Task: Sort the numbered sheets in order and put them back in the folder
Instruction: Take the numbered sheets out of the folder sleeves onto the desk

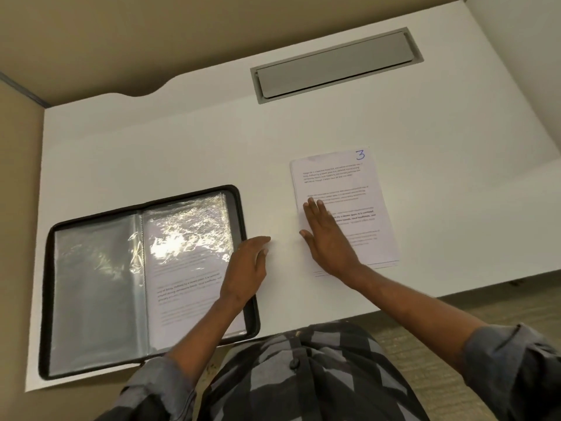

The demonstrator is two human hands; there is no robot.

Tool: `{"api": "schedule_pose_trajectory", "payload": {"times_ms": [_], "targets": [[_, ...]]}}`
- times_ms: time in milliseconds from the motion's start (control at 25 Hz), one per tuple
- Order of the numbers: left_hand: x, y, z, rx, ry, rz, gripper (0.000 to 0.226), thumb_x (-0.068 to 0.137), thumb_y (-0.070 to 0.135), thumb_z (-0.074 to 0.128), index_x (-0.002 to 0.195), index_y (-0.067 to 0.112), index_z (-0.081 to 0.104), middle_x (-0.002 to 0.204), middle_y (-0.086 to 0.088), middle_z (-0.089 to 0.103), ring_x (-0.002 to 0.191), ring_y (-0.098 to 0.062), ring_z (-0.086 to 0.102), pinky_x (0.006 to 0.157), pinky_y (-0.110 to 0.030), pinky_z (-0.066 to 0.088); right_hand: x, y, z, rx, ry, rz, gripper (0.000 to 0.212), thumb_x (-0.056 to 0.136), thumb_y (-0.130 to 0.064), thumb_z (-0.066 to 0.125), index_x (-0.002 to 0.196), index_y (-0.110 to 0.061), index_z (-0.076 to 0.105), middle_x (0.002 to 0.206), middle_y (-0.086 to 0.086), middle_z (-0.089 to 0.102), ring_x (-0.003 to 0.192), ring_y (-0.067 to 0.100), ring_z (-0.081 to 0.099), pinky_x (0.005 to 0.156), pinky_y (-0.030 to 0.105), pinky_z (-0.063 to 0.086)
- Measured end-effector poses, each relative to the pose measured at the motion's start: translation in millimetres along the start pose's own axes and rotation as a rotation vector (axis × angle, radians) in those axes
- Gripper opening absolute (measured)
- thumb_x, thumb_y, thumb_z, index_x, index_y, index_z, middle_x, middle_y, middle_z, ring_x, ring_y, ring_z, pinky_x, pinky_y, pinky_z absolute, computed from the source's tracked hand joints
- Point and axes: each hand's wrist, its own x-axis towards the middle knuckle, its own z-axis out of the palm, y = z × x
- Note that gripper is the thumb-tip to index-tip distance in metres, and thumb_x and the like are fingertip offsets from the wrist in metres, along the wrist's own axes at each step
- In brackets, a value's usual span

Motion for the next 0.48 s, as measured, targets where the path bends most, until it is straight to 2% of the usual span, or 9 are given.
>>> {"api": "schedule_pose_trajectory", "payload": {"times_ms": [160,240,360,480], "targets": [[-25,-29,-24,0.114,0.059,0.006,0.038,0.104,0.024,0.057,0.142,0.018,0.056,0.148,-0.003,0.056,0.14,-0.02,0.047,0.12,-0.047,0.036,1,-38,22,-0.057,-0.037,-0.051,0.059,0.11,-0.032,0.029,0.161,-0.006,0.016,0.169,0.011,0.011,0.157,0.025,0.007,0.127,0.039,0.01],[-40,-43,-34,0.178,0.045,-0.055,0.05,0.105,0.036,0.054,0.152,0.022,0.046,0.162,0.0,0.038,0.153,-0.019,0.027,0.126,-0.047,0.021,0,-55,31,-0.081,-0.06,-0.085,0.058,0.111,-0.031,0.029,0.161,-0.007,0.012,0.169,0.009,0.006,0.157,0.023,0.002,0.127,0.037,0.006],[-60,-68,-47,0.232,0.005,-0.087,0.079,0.099,0.059,0.051,0.162,0.025,0.019,0.17,0.007,0.005,0.158,-0.012,-0.001,0.128,-0.042,-0.001,-1,-83,47,-0.102,-0.103,-0.122,0.06,0.112,-0.032,0.031,0.162,-0.01,0.007,0.17,0.005,-0.002,0.157,0.02,-0.005,0.126,0.032,-0.002],[-75,-88,-58,0.246,-0.101,-0.076,0.108,0.086,0.081,0.049,0.163,0.027,-0.003,0.167,0.012,-0.019,0.153,-0.005,-0.021,0.124,-0.039,-0.016,-5,-109,67,-0.148,-0.106,-0.133,0.06,0.112,-0.034,0.032,0.163,-0.01,0.01,0.171,0.007,0.003,0.158,0.022,-0.001,0.127,0.037,0.005]]}}
